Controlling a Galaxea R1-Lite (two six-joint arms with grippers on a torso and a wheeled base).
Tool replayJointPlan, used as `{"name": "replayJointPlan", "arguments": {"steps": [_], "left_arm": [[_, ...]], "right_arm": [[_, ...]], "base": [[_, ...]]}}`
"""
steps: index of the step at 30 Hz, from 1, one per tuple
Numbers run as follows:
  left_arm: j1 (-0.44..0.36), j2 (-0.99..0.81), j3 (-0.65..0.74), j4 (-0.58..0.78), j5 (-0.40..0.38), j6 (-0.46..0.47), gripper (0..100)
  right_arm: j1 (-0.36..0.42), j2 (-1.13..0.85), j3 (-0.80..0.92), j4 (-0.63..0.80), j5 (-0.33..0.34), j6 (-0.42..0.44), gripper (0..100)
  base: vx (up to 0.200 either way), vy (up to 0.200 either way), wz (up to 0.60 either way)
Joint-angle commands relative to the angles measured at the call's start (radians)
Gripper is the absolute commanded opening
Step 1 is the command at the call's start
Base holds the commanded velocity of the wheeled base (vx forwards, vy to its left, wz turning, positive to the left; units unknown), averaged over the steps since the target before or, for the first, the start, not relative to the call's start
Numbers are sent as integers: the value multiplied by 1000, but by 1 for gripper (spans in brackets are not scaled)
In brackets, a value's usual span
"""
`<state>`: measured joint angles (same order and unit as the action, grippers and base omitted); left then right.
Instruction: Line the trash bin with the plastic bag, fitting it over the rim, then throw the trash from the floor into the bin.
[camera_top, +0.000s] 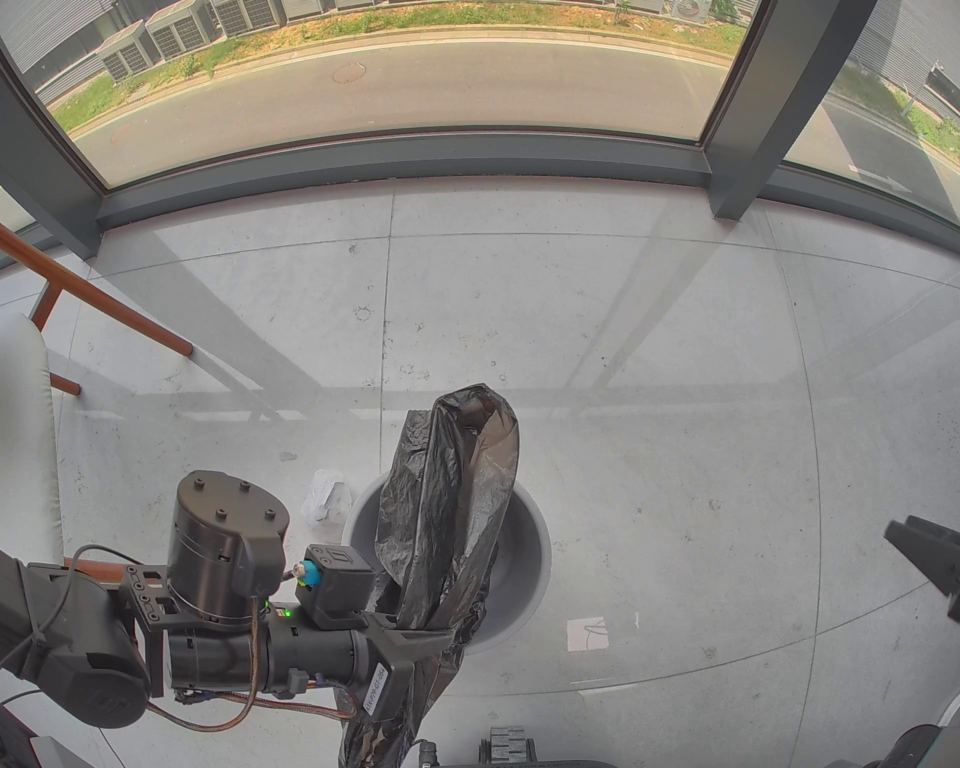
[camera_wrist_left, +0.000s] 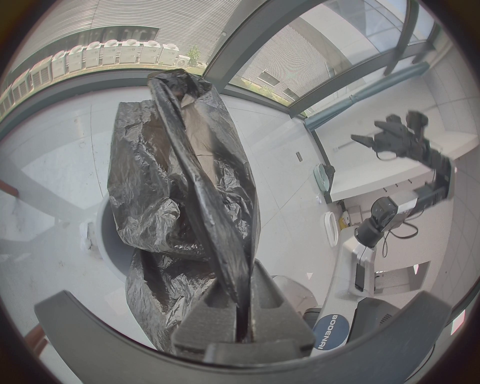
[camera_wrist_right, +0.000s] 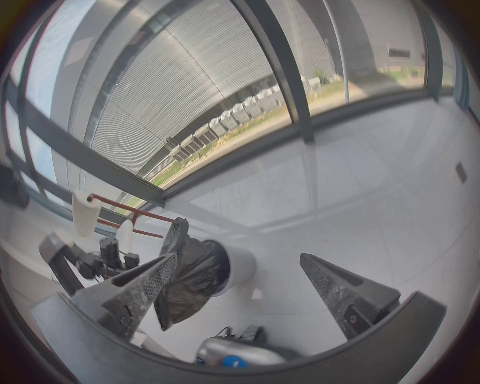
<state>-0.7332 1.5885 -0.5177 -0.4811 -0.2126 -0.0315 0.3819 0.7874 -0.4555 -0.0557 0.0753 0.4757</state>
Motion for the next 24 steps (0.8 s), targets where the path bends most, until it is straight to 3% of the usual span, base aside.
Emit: {"name": "replayJointPlan", "arguments": {"steps": [1, 13, 24], "left_arm": [[-14, -13, 1, 7, 47, 125, 0], [-28, 4, 2, 10, 50, 147, 0], [-26, 45, -7, 10, 51, 139, 0]], "right_arm": [[158, 444, -219, 73, 38, 176, 100], [204, 751, -430, 77, 18, 164, 100], [270, 897, -617, 71, 34, 167, 100]], "base": [[0, 0, 0], [0, 0, 0], [0, 0, 0]]}}
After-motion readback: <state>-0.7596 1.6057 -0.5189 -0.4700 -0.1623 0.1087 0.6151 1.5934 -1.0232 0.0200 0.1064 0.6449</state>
